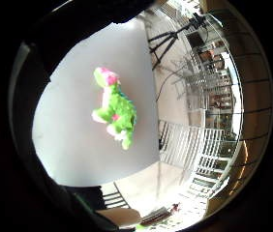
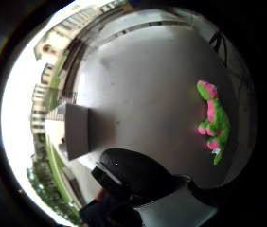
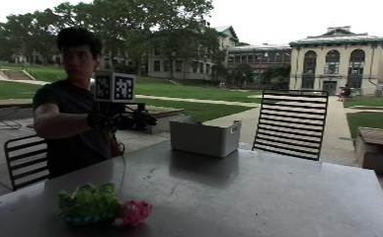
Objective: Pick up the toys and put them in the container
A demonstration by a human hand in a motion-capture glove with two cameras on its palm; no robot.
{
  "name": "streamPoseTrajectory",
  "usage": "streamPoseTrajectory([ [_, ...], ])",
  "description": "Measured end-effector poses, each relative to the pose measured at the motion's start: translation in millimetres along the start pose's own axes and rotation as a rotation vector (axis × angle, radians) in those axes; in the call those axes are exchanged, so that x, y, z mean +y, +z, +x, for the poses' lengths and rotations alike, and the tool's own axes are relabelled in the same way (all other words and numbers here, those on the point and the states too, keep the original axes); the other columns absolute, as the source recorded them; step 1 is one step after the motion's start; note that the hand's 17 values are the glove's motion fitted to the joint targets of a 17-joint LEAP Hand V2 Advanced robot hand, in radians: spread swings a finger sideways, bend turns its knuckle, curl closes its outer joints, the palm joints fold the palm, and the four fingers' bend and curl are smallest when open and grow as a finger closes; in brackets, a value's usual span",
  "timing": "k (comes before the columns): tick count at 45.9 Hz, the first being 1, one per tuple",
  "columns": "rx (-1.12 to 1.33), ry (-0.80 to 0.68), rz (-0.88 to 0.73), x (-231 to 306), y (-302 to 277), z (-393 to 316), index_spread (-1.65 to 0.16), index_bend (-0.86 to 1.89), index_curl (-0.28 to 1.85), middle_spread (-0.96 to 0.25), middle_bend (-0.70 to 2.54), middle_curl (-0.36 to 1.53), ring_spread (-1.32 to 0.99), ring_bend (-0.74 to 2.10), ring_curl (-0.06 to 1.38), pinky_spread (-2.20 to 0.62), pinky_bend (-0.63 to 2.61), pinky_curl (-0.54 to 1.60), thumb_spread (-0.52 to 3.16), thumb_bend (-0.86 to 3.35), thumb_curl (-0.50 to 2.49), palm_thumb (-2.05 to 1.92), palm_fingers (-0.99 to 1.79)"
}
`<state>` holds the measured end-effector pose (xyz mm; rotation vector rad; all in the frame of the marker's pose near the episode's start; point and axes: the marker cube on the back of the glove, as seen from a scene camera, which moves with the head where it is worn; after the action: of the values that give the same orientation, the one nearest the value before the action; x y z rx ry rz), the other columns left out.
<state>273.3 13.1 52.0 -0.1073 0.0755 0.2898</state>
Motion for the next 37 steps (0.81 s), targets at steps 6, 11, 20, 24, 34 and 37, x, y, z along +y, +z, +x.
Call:
streamPoseTrajectory([
  [6, -0.016, 0.052, -0.027, 4, 35, 37, -0.33, 0.09, 0.2, -0.04, 0.21, 0.42, 0.0, 0.21, 0.23, 0.06, 0.89, 0.28, 0.86, -0.11, 0.19, -0.14, -0.15],
  [11, -0.035, 0.077, -0.032, 9, 69, 66, -0.33, 0.07, 0.18, -0.04, 0.21, 0.42, 0.0, 0.19, 0.23, 0.06, 0.88, 0.28, 0.86, -0.1, 0.19, -0.14, -0.16],
  [20, -0.072, 0.134, -0.137, 17, 121, 102, -0.33, 0.07, 0.15, -0.04, 0.21, 0.42, 0.0, 0.21, 0.25, 0.06, 0.84, 0.29, 0.88, -0.09, 0.19, -0.11, -0.14],
  [24, -0.077, 0.134, -0.166, 20, 133, 109, -0.34, 0.07, 0.14, -0.04, 0.21, 0.42, 0.0, 0.21, 0.26, 0.07, 0.85, 0.29, 0.89, -0.08, 0.19, -0.1, -0.13],
  [34, -0.08, 0.162, -0.251, 28, 172, 119, -0.35, 0.09, 0.14, -0.03, 0.21, 0.43, 0.01, 0.21, 0.27, 0.07, 0.9, 0.31, 0.95, -0.03, 0.22, -0.02, -0.07],
  [37, -0.096, 0.163, -0.284, 31, 184, 118, -0.35, 0.11, 0.14, -0.04, 0.22, 0.44, 0.0, 0.26, 0.29, 0.06, 0.95, 0.33, 1.0, 0.02, 0.24, 0.07, 0.03],
])
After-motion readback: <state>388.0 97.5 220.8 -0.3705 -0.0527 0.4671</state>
